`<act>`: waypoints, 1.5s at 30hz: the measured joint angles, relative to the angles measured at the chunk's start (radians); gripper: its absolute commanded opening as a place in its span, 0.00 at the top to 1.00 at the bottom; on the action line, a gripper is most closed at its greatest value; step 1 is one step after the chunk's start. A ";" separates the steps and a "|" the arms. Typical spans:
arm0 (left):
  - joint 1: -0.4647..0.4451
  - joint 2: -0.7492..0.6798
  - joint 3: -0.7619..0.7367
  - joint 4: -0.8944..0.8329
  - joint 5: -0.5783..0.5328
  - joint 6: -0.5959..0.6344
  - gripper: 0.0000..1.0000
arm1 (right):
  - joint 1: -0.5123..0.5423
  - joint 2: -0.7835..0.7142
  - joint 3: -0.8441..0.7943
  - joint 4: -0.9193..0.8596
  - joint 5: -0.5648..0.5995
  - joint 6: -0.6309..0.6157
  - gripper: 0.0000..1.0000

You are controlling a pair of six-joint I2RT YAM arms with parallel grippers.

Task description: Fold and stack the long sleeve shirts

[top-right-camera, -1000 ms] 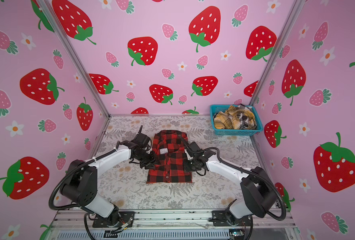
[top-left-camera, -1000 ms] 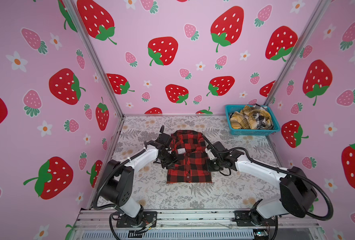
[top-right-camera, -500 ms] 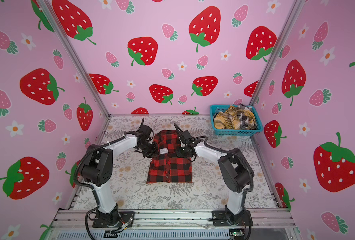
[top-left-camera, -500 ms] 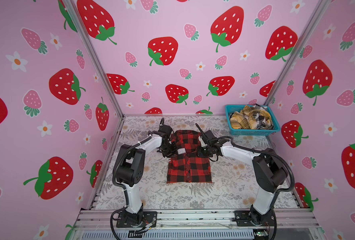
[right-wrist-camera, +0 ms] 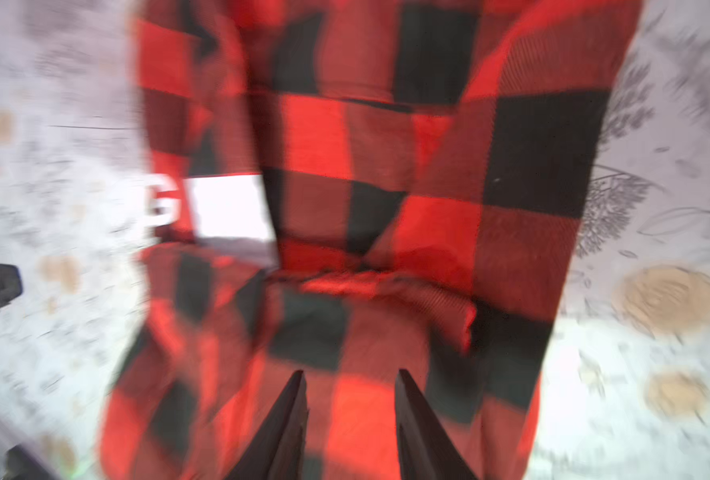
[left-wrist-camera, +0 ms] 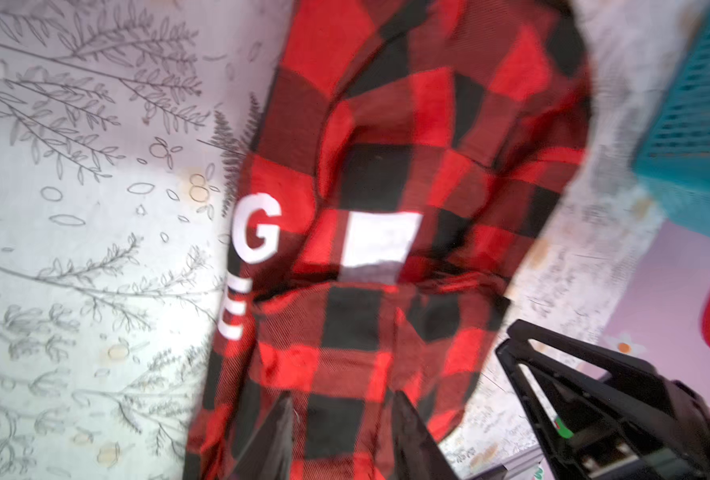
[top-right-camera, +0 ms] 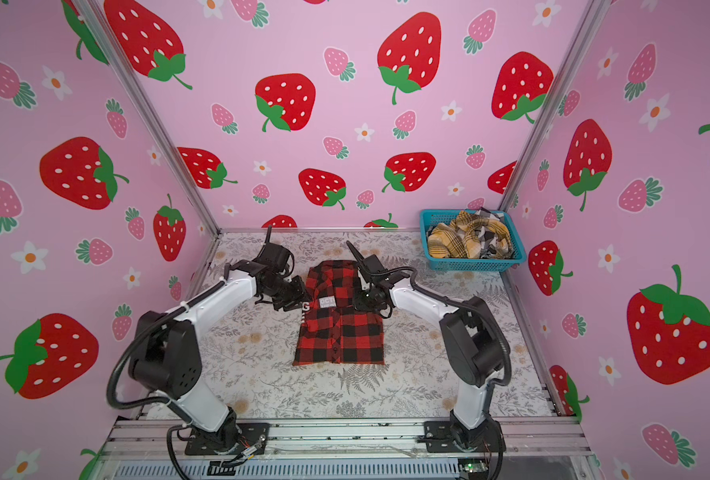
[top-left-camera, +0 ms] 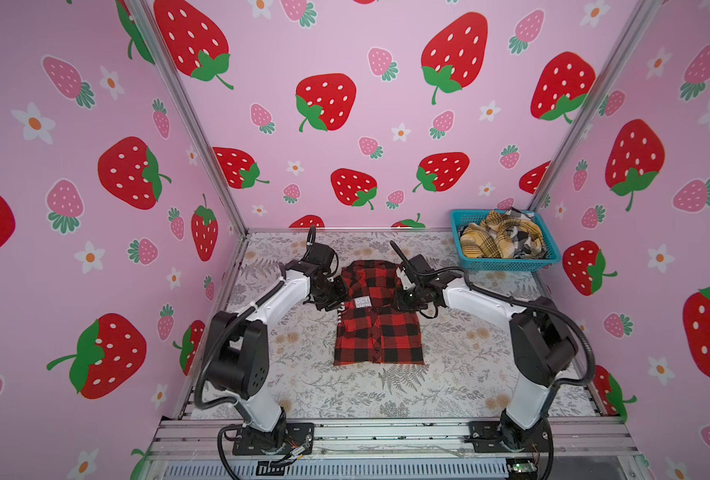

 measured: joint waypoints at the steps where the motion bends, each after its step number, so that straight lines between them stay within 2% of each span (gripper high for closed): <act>1: -0.021 -0.051 -0.019 0.006 0.012 -0.006 0.72 | 0.023 -0.047 -0.017 0.003 -0.001 0.004 0.67; 4: -0.066 -0.134 -0.115 0.046 0.071 -0.040 0.77 | 0.097 -0.138 -0.077 0.017 -0.020 0.030 0.69; 8: -0.072 -0.111 -0.284 0.096 0.137 -0.105 0.79 | 0.175 -0.113 -0.133 0.032 -0.051 0.072 0.74; 17: -0.096 -0.085 -0.462 0.198 0.171 -0.190 0.82 | 0.224 0.025 -0.242 0.090 -0.106 0.186 0.78; 20: -0.095 -0.089 -0.573 0.238 0.174 -0.218 0.83 | 0.241 0.044 -0.264 0.109 -0.127 0.209 0.78; 23: -0.088 -0.133 -0.623 0.257 0.195 -0.240 0.83 | 0.245 0.043 -0.269 0.118 -0.144 0.224 0.75; 25: -0.088 -0.158 -0.633 0.254 0.184 -0.245 0.83 | 0.247 0.043 -0.267 0.119 -0.148 0.229 0.70; 29: -0.088 -0.196 -0.629 0.209 0.155 -0.241 0.77 | 0.255 0.018 -0.248 0.078 -0.124 0.223 0.52; 31: -0.088 -0.219 -0.611 0.166 0.135 -0.233 0.75 | 0.254 -0.032 -0.240 0.033 -0.085 0.211 0.50; 38: -0.093 -0.251 -0.426 0.105 0.112 -0.220 0.73 | 0.171 -0.254 -0.283 -0.034 -0.010 0.190 0.61; 45: -0.082 -0.086 -0.341 0.166 0.121 -0.212 0.74 | 0.144 -0.192 -0.400 -0.027 -0.005 0.190 0.66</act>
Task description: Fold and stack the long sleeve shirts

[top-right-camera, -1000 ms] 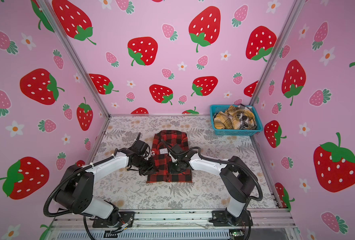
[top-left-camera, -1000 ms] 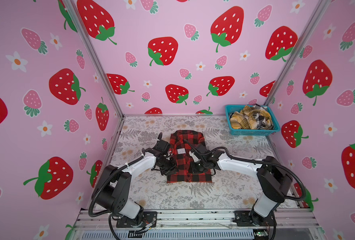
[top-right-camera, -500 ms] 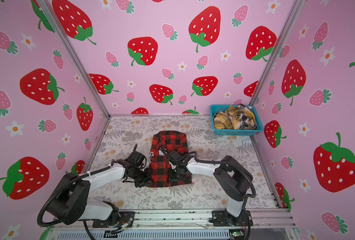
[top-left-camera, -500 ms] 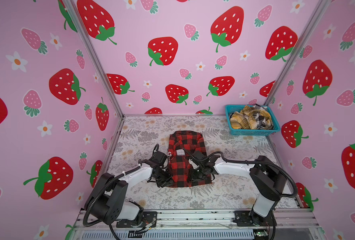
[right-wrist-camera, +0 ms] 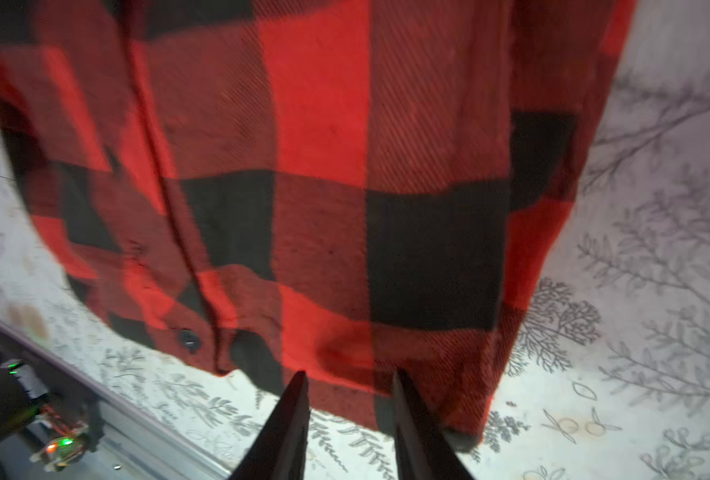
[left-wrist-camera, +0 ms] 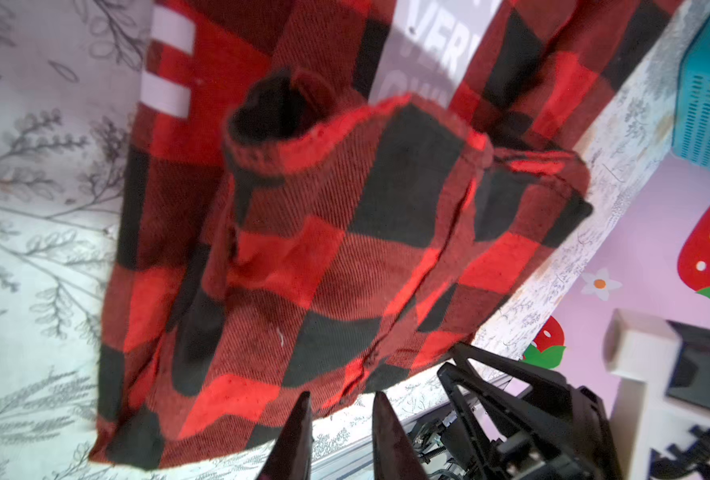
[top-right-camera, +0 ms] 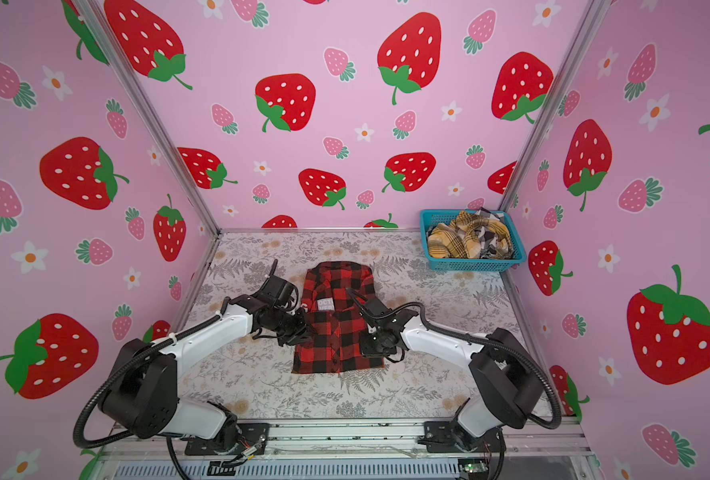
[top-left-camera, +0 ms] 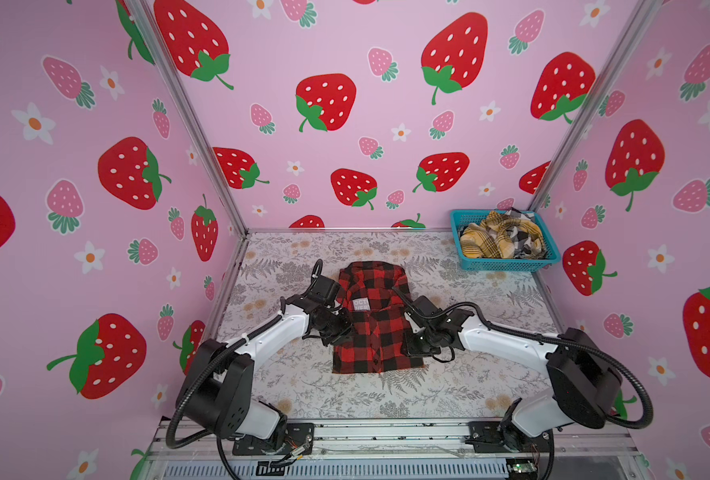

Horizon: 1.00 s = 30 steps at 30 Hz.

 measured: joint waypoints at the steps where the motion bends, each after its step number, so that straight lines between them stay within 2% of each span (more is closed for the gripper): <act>1: 0.008 0.032 0.012 0.005 0.000 0.000 0.74 | 0.000 0.010 -0.010 0.005 0.001 0.002 0.67; 10: 0.079 0.223 0.053 0.045 -0.011 0.016 0.77 | -0.001 0.004 -0.091 0.095 -0.011 0.043 0.70; 13: 0.079 0.229 0.051 0.046 -0.012 0.027 0.77 | 0.000 -0.012 -0.098 0.096 -0.009 0.051 0.64; 16: 0.079 0.206 0.034 0.049 -0.011 0.036 0.74 | 0.000 -0.029 -0.090 0.077 0.007 0.050 0.52; 20: 0.079 0.104 0.013 0.008 -0.014 0.063 0.61 | 0.000 -0.080 -0.035 0.017 0.056 0.037 0.39; 23: 0.079 -0.040 0.027 -0.061 -0.039 0.113 0.53 | 0.000 -0.139 0.023 -0.021 0.114 0.018 0.32; 30: 0.108 -0.316 0.080 -0.203 -0.080 0.232 0.52 | -0.015 -0.265 0.033 -0.039 0.206 -0.012 0.28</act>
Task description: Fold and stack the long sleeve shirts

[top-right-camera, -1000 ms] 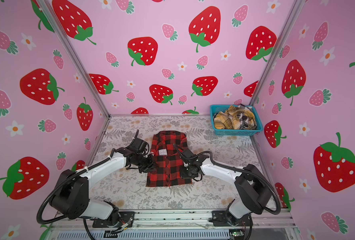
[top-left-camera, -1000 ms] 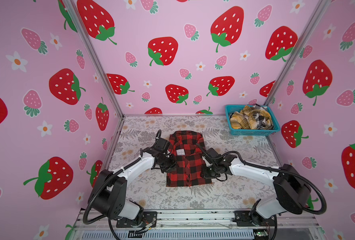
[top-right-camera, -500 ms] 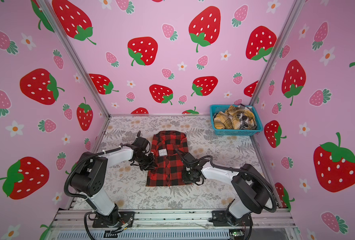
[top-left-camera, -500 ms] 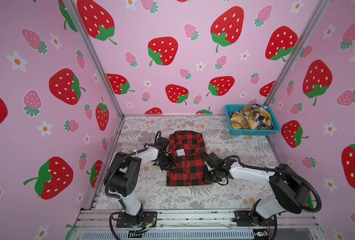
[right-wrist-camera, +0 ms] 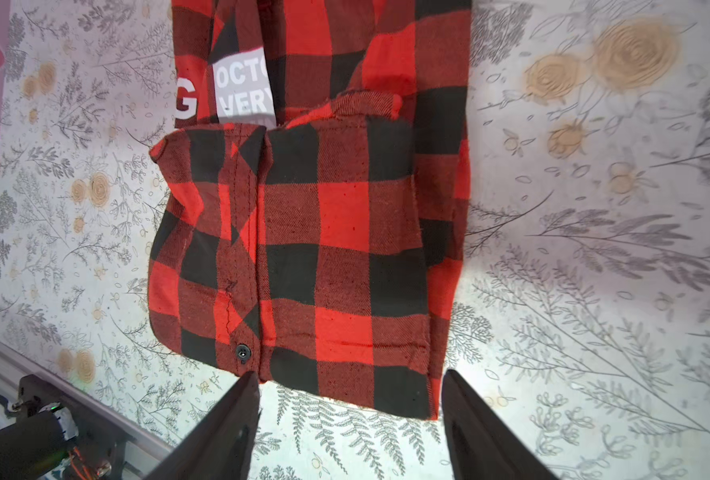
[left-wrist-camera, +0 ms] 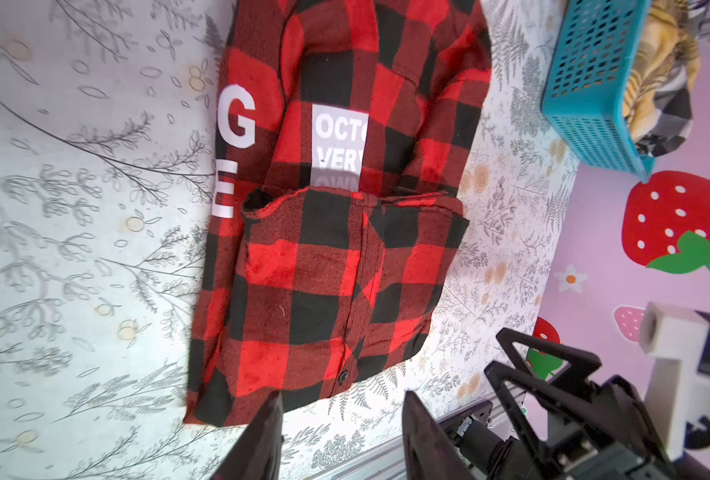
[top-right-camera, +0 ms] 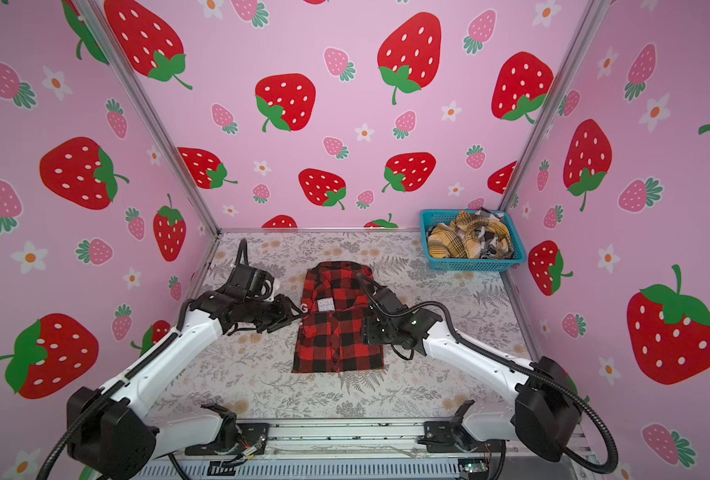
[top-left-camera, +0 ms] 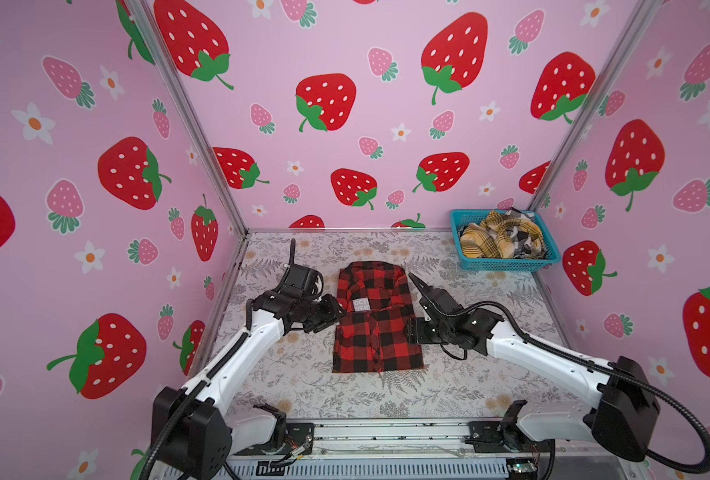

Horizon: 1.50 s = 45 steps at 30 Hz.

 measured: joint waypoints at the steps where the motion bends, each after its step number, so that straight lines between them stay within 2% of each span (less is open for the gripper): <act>1: 0.011 -0.027 -0.012 -0.011 0.000 0.013 0.51 | -0.007 -0.011 -0.010 0.000 0.006 -0.001 0.28; 7: 0.082 -0.131 -0.159 -0.072 0.012 0.038 0.51 | -0.051 -0.077 -0.086 0.000 0.019 0.007 0.27; 11: 0.090 -0.169 -0.240 -0.085 0.035 0.040 0.50 | -0.078 -0.134 -0.145 0.009 0.000 0.019 0.27; 14: 0.090 -0.130 -0.254 -0.075 0.083 0.032 0.51 | -0.111 -0.148 -0.186 0.028 -0.039 0.024 0.28; 22: 0.091 -0.071 -0.422 0.060 0.176 -0.086 0.40 | -0.148 -0.088 -0.241 0.101 -0.161 0.028 0.30; 25: 0.091 -0.063 -0.435 0.080 0.180 -0.105 0.30 | -0.150 -0.061 -0.263 0.128 -0.192 0.026 0.32; 28: 0.091 -0.059 -0.445 0.101 0.187 -0.117 0.29 | -0.156 -0.034 -0.284 0.140 -0.217 0.026 0.37; 45: 0.092 0.049 -0.456 0.179 0.196 -0.137 0.27 | -0.161 -0.007 -0.396 0.260 -0.335 0.056 0.40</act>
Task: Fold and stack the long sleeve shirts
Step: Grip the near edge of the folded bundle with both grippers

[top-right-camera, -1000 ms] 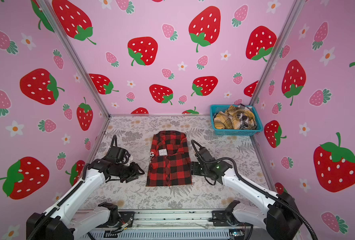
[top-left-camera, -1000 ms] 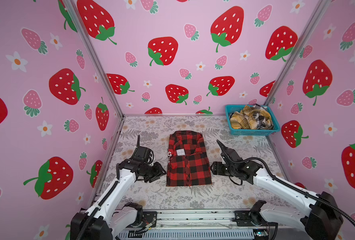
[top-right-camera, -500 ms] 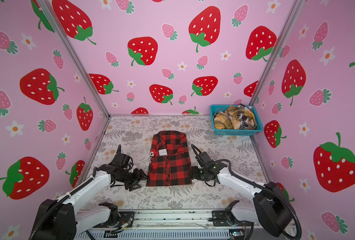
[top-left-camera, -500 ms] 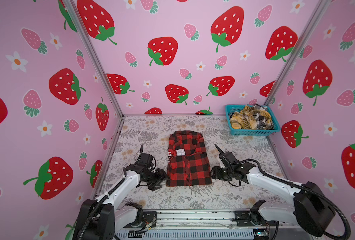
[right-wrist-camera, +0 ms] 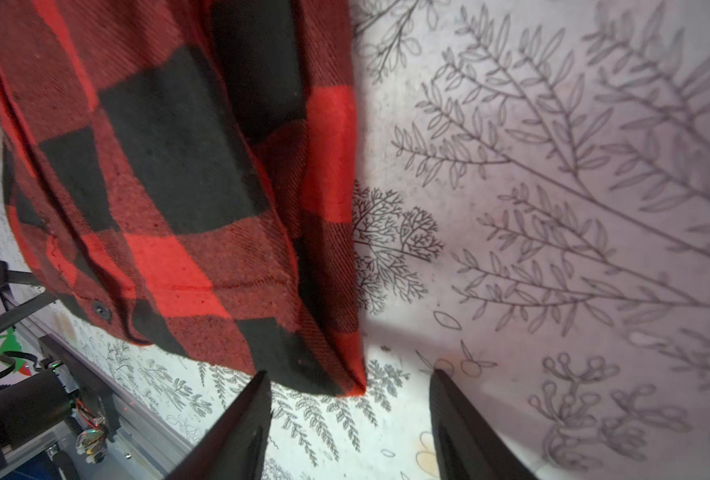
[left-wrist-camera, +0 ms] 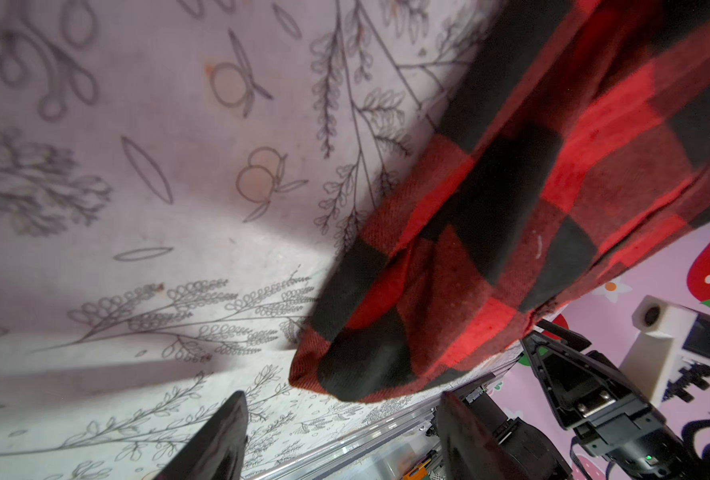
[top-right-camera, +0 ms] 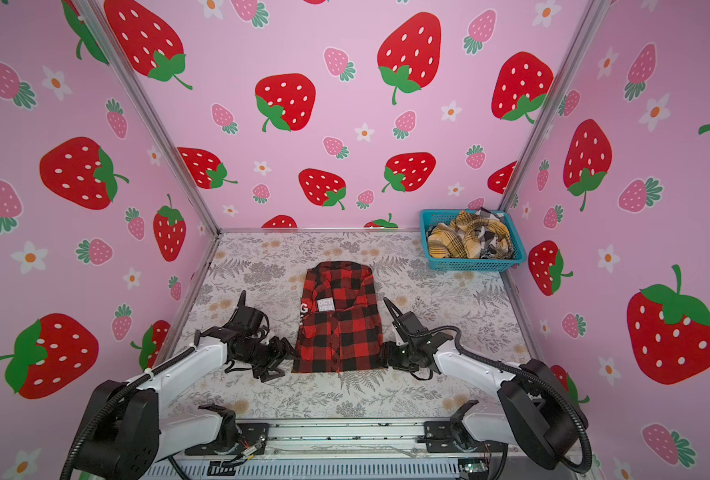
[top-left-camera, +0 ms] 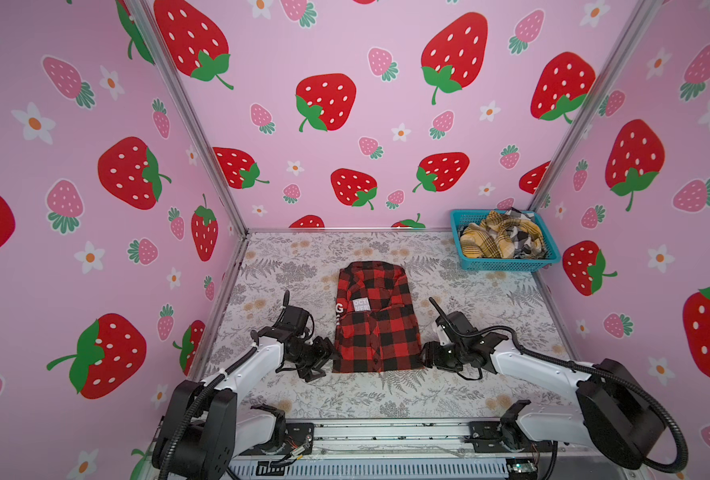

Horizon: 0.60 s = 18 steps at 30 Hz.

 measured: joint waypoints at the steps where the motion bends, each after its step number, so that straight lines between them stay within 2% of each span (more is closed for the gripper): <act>1: 0.000 0.011 0.000 0.005 0.002 0.000 0.27 | 0.000 0.002 -0.002 0.005 -0.003 0.002 0.41; 4: 0.000 0.050 0.000 0.027 0.008 0.000 0.28 | 0.000 0.013 -0.002 0.025 -0.012 0.007 0.43; 18: 0.002 0.144 0.000 0.092 0.097 -0.011 0.49 | 0.000 0.038 -0.005 0.070 -0.037 0.024 0.48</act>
